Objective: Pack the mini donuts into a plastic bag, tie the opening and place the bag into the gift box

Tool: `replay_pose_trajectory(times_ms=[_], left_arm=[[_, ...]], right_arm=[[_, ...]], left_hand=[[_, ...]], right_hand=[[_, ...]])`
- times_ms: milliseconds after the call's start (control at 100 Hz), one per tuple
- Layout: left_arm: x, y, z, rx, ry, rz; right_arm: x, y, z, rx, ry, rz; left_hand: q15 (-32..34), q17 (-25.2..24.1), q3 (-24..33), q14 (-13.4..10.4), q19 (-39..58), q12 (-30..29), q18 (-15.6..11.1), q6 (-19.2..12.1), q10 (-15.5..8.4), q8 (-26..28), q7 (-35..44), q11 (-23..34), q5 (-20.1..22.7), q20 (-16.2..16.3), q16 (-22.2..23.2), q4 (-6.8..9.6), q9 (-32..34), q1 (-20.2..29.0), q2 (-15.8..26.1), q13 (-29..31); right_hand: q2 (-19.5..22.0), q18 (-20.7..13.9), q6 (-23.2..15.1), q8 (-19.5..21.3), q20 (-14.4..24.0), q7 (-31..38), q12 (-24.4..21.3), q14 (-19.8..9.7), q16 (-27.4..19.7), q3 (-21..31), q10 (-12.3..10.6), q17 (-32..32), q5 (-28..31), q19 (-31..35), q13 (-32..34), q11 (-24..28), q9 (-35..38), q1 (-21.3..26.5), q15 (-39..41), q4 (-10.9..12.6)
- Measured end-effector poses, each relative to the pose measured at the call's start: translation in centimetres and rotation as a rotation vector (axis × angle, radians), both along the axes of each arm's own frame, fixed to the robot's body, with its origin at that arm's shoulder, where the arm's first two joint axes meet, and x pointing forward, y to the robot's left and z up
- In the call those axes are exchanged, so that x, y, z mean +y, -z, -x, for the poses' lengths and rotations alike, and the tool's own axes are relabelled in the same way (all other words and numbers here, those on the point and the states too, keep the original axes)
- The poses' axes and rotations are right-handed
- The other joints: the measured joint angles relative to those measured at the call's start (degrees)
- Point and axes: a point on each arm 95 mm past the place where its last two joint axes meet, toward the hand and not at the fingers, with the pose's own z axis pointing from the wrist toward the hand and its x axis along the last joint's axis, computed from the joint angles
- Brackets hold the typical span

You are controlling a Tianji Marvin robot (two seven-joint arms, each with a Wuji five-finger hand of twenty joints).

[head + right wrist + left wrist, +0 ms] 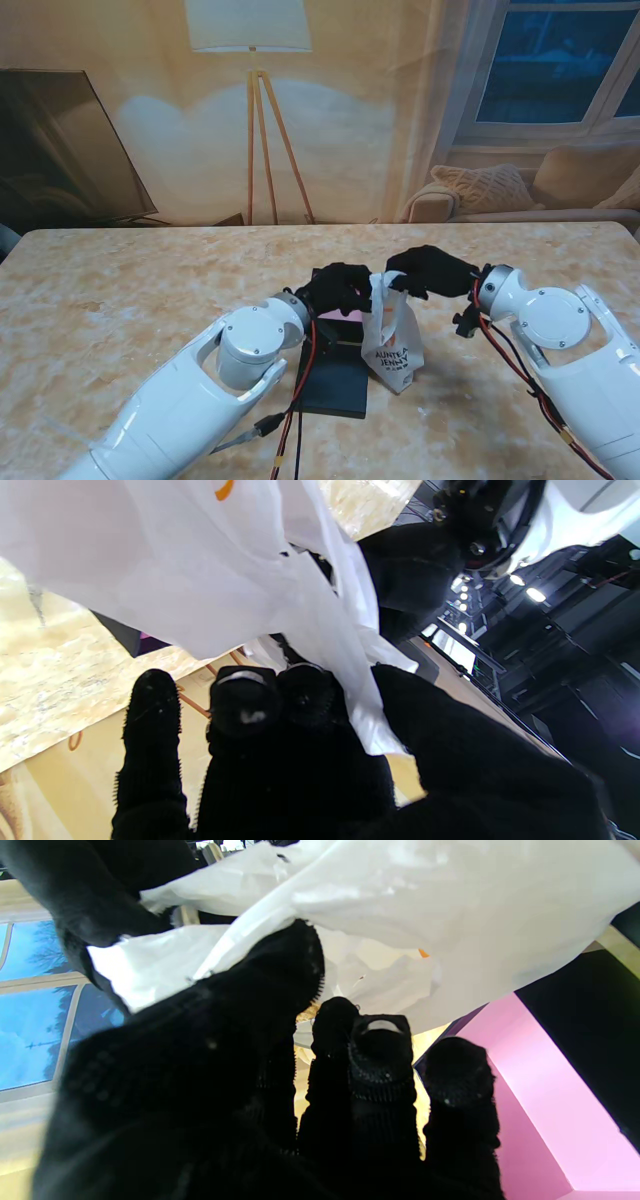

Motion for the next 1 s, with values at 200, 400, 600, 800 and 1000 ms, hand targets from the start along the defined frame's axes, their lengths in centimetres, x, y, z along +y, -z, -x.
replay_pose_trajectory(times_ms=[200,400,600,800,1000], left_arm=[[-0.08,-0.03,-0.04,-0.002,-0.013,0.003],[-0.14,0.07,-0.09,-0.002,-0.023,0.005],[-0.24,0.17,0.04,0.011,-0.025,0.020],[-0.39,0.37,0.12,0.017,-0.010,0.017],[-0.76,0.79,0.13,0.040,0.028,0.014]], right_arm=[[0.39,-0.56,0.11,-0.030,-0.028,-0.089],[0.68,-0.42,0.16,-0.009,-0.040,-0.113],[0.67,-0.06,0.14,-0.013,-0.045,-0.050],[0.22,0.20,0.15,0.006,-0.029,-0.064],[-0.04,0.39,0.25,0.019,-0.020,-0.089]], left_hand=[[-2.54,-3.45,1.04,0.00,-2.99,-0.61,-0.02,-0.55,-0.01,0.18,-1.74,-1.52,0.00,0.00,0.67,0.00,-3.80,-0.83,0.00,-3.61],[-3.16,-4.21,1.35,0.01,-3.88,-1.36,-0.02,-0.57,-0.01,0.27,-2.28,-1.66,0.00,0.21,0.97,0.00,-4.96,-0.83,-0.01,-3.64],[-11.90,-8.73,0.62,2.88,-10.52,-11.77,0.14,-0.57,1.40,0.27,-2.95,-6.97,-0.05,0.27,1.22,0.00,-9.31,-0.83,0.18,-8.61],[-17.69,-13.71,3.09,4.27,-15.92,-15.72,0.81,-0.53,2.21,1.74,-6.65,-11.13,-0.16,0.09,1.44,0.07,-14.11,-3.82,0.85,-14.58],[-12.37,-11.56,4.44,3.60,-14.81,-11.27,0.81,-0.53,2.09,3.13,-6.85,-6.05,-0.16,0.09,5.37,0.08,-13.87,-3.16,0.76,-13.13]], right_hand=[[0.00,-3.18,0.00,-0.07,-3.33,0.00,-0.10,-0.01,0.00,0.00,0.00,-0.77,-0.04,-5.01,-0.62,-0.49,0.00,0.00,-1.51,0.00],[0.00,-4.51,0.00,-0.11,-7.31,0.00,-0.72,-0.05,0.00,0.00,-0.03,-3.56,-0.05,-8.87,-0.62,-0.97,0.00,0.00,-3.21,0.00],[0.00,-0.15,0.00,-0.16,-8.70,0.00,-2.19,-0.24,-0.98,0.00,-0.10,-5.04,-0.09,-9.33,-1.65,-3.17,0.00,0.00,-8.84,0.00],[0.00,-0.10,0.00,-0.16,-8.83,0.00,-2.20,-0.24,-1.02,0.00,-0.10,-5.53,-0.09,-9.33,-1.80,-3.23,0.00,0.00,-9.33,0.00],[0.00,-2.97,0.00,-0.17,-10.04,0.00,-3.43,-0.24,-3.54,0.00,-0.10,-4.71,-0.09,-9.32,-1.81,-3.23,0.00,0.00,-12.84,0.00]])
